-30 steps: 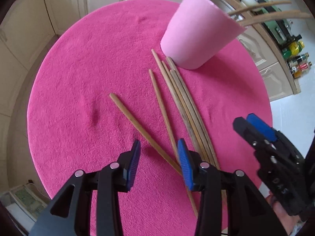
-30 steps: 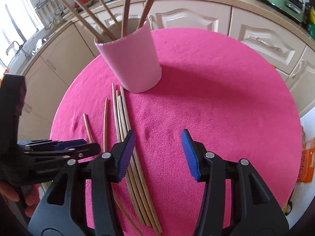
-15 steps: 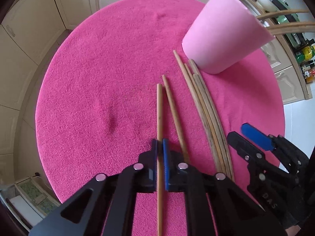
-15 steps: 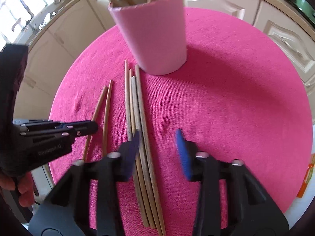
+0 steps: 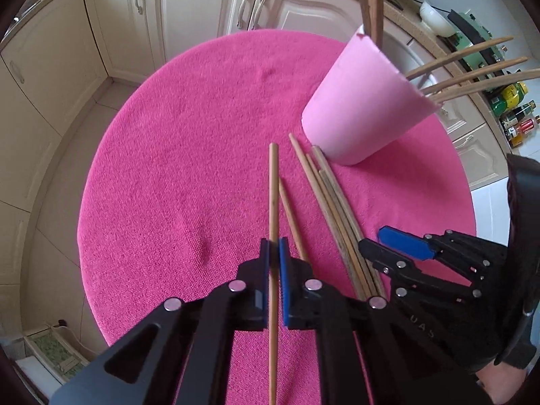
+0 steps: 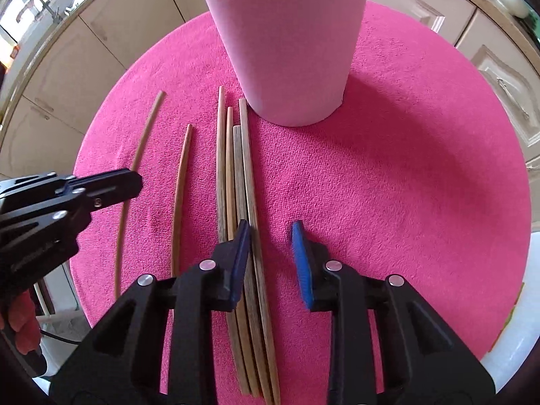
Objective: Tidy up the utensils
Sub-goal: 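Grasp a chopstick from the pile with the right gripper while the left gripper holds its own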
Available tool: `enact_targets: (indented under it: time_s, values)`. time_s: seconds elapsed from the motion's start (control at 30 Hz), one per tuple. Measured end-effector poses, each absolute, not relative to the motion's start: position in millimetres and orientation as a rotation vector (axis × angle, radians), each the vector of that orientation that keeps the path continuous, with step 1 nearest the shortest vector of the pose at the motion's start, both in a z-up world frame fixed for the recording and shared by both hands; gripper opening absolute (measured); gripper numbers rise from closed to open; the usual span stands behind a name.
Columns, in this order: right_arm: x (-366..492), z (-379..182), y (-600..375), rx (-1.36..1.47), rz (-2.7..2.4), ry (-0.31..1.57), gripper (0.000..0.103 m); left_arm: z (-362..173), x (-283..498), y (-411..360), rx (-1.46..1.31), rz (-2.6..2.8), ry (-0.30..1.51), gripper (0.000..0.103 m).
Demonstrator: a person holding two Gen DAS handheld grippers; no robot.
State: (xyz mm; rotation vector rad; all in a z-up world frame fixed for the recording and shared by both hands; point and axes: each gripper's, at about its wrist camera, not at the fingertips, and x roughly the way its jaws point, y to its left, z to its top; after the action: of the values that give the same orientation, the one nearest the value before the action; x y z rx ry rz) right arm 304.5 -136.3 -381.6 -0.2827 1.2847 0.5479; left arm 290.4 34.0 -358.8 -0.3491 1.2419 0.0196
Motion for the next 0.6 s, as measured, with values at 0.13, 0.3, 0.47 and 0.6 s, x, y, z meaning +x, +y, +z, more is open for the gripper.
enact_targets:
  time_s: [0.13,0.3,0.47,0.6]
  values:
    - [306,-387,-127,-0.368,0.532,1.316,0.026,-353,292,37,-0.351,0.014,1.233,0.006]
    - [305,-387,-117,-0.415,0.539,1.294,0.015,-348,291,33,-0.347,0.002,1.214,0.006]
    - [302,-378,-129,-0.328,0.548,1.265,0.01,-336,284,27,-0.328,-0.039,1.153,0.006]
    - [293,-359,-141,-0.219,0.584,1.212,0.009,-318,277,26,-0.322,-0.084,1.087,0.006]
